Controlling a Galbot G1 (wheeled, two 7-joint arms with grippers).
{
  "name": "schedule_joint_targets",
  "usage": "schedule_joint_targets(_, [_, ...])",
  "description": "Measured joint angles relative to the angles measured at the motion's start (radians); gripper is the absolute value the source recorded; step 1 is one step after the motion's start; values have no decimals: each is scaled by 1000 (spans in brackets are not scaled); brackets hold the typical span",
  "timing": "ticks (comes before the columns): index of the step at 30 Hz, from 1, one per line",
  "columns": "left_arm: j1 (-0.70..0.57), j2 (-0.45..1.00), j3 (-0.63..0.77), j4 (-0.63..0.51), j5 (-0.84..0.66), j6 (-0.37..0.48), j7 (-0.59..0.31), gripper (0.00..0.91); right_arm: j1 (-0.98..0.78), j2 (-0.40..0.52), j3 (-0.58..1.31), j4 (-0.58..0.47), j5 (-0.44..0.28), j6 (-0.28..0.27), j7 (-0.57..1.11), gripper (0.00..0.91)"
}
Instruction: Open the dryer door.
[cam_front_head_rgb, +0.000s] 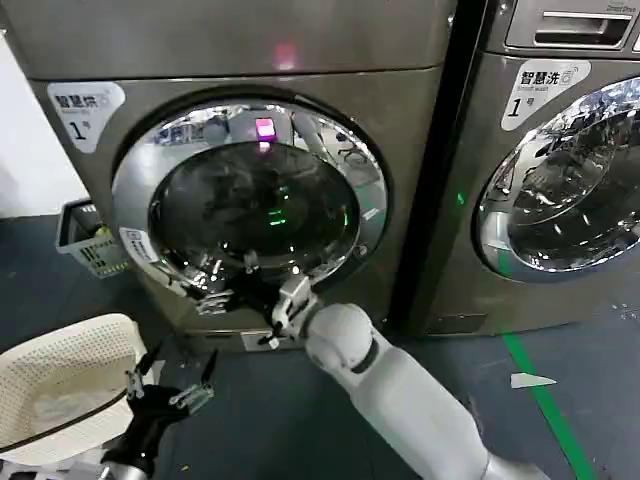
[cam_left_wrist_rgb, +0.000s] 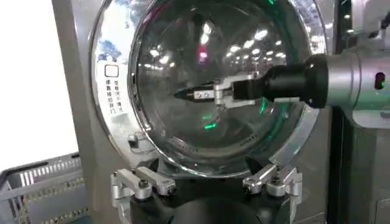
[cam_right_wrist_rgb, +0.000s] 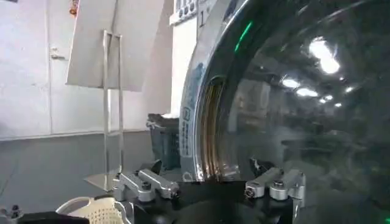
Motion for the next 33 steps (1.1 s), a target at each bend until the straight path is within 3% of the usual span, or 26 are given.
schedule_joint_targets(18, [10, -4, 1, -1, 2, -5, 1, 907, 81, 130, -64, -152, -38, 1, 23, 907])
schedule_joint_targets(33, [13, -10, 5, -8, 3, -5, 1, 907, 155, 171, -79, -301, -41, 39, 1, 907])
